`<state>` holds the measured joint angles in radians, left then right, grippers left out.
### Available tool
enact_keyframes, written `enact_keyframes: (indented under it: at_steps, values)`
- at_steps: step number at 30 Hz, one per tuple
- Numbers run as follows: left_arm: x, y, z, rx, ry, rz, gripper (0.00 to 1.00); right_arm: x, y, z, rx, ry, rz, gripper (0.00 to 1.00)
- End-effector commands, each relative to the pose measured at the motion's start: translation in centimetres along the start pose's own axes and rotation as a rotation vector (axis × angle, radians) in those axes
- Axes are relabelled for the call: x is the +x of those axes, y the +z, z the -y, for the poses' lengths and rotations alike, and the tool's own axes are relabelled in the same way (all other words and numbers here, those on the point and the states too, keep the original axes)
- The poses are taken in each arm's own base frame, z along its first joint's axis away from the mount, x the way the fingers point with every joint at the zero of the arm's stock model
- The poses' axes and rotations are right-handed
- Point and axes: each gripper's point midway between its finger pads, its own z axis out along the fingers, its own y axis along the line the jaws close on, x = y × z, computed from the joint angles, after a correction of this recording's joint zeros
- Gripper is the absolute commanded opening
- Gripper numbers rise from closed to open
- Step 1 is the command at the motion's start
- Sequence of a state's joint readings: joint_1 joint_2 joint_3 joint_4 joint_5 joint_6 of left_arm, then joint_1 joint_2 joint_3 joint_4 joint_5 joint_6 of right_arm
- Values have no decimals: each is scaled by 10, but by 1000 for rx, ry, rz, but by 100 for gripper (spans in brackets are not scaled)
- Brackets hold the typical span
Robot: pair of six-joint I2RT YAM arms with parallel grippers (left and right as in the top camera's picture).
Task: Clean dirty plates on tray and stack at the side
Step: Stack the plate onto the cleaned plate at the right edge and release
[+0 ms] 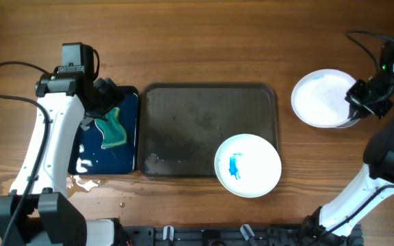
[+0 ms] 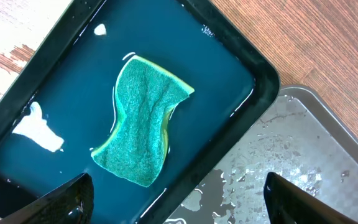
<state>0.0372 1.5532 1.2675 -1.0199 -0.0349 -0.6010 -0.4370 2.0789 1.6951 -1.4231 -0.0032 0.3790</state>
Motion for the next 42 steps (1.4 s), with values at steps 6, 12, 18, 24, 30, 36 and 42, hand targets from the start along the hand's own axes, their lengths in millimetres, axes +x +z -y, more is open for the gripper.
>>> enact_keyframes:
  at_steps: [6,12,18,24,30,36,42]
  values:
    - [-3,-1,4,7,-3,7,85,-3,3,15,-4,29,16,4]
    - [-1,-1,2,-1,-3,-2,85,-18,4,49,23,160,39,4]
    - [1,-1,0,-7,24,-10,85,-26,4,33,-67,124,63,4]
    - [3,-1,-1,-12,24,-18,85,-28,1,-16,-75,63,132,4]
    - [3,-1,-2,-14,24,-19,84,-28,0,-16,-70,18,135,23]
    - [2,-1,-3,-22,85,-13,53,-16,-77,-70,-292,-280,281,5]
    - [11,25,-21,-123,164,-65,4,76,-165,-135,-415,-599,492,4]
